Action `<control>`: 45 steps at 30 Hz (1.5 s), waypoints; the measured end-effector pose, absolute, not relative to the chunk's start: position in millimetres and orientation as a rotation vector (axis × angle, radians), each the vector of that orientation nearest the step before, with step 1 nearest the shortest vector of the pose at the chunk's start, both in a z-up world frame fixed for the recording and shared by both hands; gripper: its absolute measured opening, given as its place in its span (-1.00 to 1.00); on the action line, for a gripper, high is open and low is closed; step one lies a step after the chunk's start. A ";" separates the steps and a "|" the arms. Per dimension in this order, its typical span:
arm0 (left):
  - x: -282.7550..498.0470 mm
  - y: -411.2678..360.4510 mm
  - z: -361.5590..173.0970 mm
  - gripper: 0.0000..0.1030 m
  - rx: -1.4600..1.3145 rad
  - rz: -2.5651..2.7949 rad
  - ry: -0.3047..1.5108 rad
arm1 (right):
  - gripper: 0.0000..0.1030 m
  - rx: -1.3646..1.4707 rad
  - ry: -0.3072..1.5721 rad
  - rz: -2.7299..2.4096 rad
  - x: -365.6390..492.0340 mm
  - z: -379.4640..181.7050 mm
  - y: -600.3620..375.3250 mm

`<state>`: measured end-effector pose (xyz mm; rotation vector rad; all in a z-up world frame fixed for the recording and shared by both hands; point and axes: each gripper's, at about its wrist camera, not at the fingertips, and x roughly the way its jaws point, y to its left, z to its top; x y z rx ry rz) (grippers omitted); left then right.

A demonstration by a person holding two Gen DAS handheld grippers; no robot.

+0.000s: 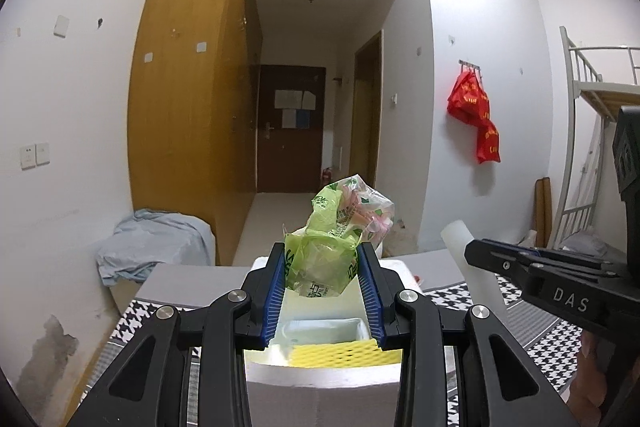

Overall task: Organize soft objects
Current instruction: 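Carry both items over the foam box while the left gripper releases the bag inside, then lower the white foam tube into the foam box and open the right gripper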

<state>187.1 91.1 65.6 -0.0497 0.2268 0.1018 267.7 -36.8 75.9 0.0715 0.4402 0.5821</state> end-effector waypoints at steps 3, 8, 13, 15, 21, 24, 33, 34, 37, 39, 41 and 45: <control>192.4 95.4 62.1 -0.28 -0.056 0.102 0.243 | -0.78 0.068 0.443 0.586 268.7 76.2 -32.7; 202.3 94.7 52.3 0.21 -0.014 0.069 0.288 | -0.78 0.061 0.448 0.579 268.9 74.6 -30.8; 194.7 102.4 52.2 0.85 -0.036 0.105 0.240 | -0.78 0.059 0.451 0.567 271.1 73.3 -30.4; 192.6 106.7 53.4 0.92 -0.036 0.122 0.230 | -0.78 0.058 0.455 0.566 272.3 72.6 -29.2; 185.4 122.7 55.3 0.98 -0.050 0.177 0.212 | -0.78 0.053 0.463 0.568 274.7 71.3 -24.6; 182.7 129.9 56.1 0.98 -0.048 0.205 0.211 | -0.78 0.049 0.469 0.581 275.7 71.2 -19.8; 172.2 143.8 55.4 0.98 -0.064 0.262 0.212 | -0.78 0.022 0.479 0.628 277.6 69.7 0.8; 170.7 145.2 55.0 0.98 -0.064 0.269 0.213 | -0.78 0.021 0.482 0.634 277.8 69.0 2.6; 166.8 148.8 54.6 0.98 -0.063 0.282 0.217 | -0.78 0.014 0.487 0.648 278.7 67.4 10.4; 164.6 150.3 54.1 0.98 -0.067 0.285 0.220 | -0.78 0.012 0.491 0.655 279.7 66.7 14.7; 160.9 154.2 53.7 0.98 -0.068 0.295 0.220 | -0.78 0.008 0.493 0.662 281.2 66.2 19.6; 156.7 158.9 53.7 0.98 -0.077 0.304 0.219 | -0.78 0.002 0.502 0.664 283.4 64.5 27.4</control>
